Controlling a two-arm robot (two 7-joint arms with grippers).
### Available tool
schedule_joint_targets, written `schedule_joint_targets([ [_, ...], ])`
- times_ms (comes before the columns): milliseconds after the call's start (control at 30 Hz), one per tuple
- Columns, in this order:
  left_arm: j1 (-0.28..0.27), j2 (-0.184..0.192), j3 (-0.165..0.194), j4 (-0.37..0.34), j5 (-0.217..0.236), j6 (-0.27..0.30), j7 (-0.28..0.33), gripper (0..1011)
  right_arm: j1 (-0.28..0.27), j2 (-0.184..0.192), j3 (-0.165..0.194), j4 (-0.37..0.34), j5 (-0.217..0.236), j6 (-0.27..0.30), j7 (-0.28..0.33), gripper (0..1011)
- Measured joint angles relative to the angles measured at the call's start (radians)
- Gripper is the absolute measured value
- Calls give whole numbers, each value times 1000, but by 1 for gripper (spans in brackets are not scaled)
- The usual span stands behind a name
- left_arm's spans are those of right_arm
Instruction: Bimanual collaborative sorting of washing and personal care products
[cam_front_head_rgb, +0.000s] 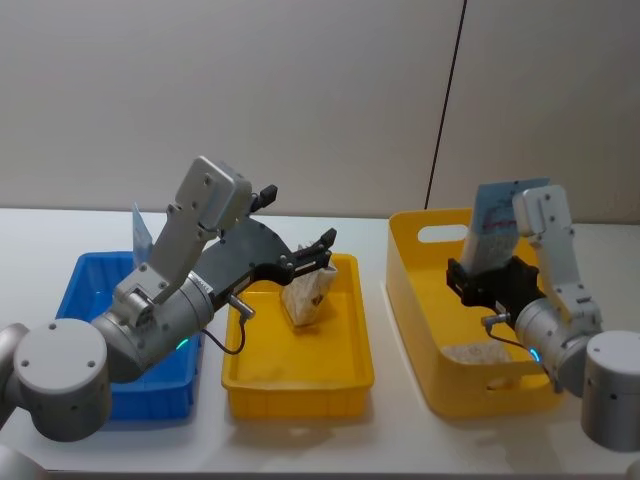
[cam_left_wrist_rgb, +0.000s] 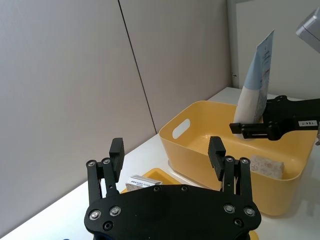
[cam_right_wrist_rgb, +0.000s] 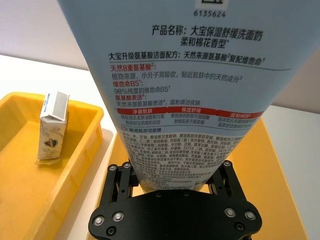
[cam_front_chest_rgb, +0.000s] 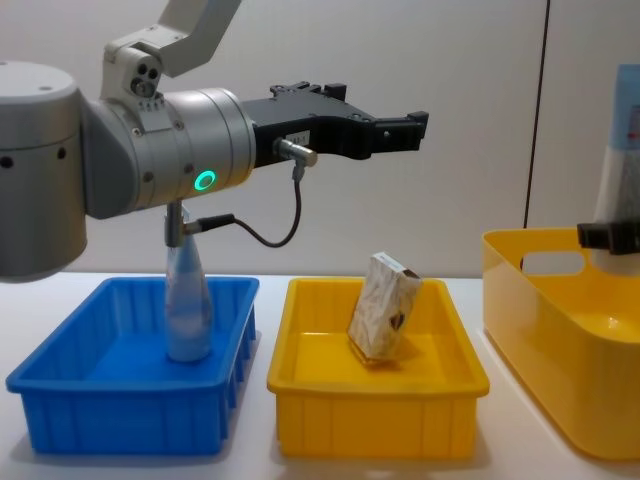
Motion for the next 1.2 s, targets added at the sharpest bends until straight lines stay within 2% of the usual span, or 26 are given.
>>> schedule_joint_targets([
  [133, 0, 0, 0, 0, 0, 0, 0, 1001, -1, -2, 2, 0, 0, 5, 1, 629],
  [233, 0, 0, 0, 0, 0, 0, 0, 1001, -1, -4, 3, -1, -1, 7, 4, 670],
  [367, 0, 0, 0, 0, 0, 0, 0, 1001, -3, -5, 3, -3, -4, 11, 7, 799],
  [400, 0, 0, 0, 0, 0, 0, 0, 1001, -3, -6, 4, -4, -5, 12, 8, 857],
  [600, 0, 0, 0, 0, 0, 0, 0, 1001, -7, -8, 6, -10, -10, 19, 12, 997],
  [1200, 0, 0, 0, 0, 0, 0, 0, 1002, -20, -16, 19, -26, -26, 22, 11, 1004],
])
